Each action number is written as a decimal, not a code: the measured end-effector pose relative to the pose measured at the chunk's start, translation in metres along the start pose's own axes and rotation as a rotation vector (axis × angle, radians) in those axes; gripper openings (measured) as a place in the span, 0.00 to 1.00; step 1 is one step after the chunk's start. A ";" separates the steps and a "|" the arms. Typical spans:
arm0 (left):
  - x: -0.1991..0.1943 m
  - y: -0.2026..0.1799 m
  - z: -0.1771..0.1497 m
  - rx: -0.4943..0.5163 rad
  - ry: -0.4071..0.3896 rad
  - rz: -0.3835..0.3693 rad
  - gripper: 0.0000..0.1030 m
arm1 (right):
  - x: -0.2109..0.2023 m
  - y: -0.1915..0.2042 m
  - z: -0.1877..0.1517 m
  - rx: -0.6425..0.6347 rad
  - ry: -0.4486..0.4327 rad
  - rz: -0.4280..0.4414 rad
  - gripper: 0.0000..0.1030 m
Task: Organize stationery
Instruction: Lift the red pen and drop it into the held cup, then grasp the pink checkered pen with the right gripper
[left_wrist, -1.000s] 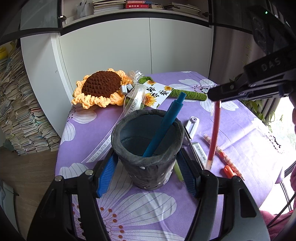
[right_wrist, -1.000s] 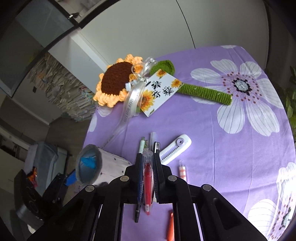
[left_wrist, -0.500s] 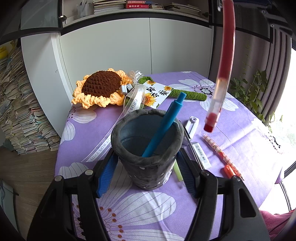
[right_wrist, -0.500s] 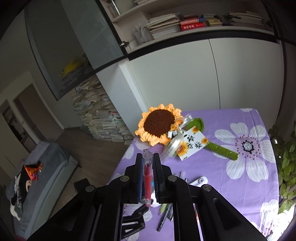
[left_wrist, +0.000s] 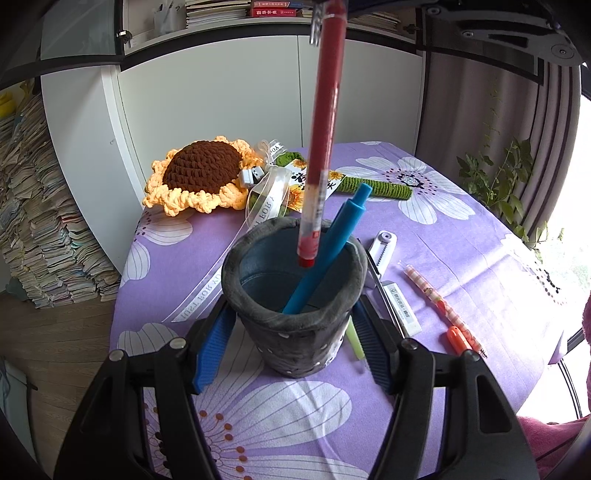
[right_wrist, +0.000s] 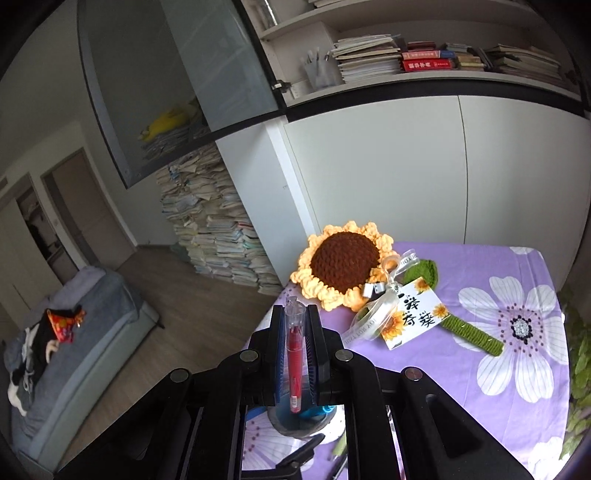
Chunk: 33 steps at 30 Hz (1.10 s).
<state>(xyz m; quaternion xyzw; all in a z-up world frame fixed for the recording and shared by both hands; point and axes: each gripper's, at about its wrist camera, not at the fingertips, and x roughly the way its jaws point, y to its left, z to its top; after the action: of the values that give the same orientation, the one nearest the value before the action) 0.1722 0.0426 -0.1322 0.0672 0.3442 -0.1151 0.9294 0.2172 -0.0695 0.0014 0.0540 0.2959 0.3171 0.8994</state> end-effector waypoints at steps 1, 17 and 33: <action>0.000 0.000 0.000 0.001 0.000 0.000 0.62 | 0.003 0.001 -0.003 -0.017 0.002 -0.013 0.11; 0.000 -0.002 -0.001 0.008 -0.002 0.006 0.63 | 0.033 -0.007 -0.045 -0.068 0.141 -0.042 0.11; -0.002 0.000 -0.002 0.006 -0.004 0.011 0.63 | 0.013 -0.079 -0.072 0.085 0.277 -0.194 0.25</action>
<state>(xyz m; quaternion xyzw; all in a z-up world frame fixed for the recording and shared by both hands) 0.1697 0.0434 -0.1325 0.0714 0.3419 -0.1111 0.9304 0.2269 -0.1310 -0.0862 0.0187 0.4342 0.2204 0.8733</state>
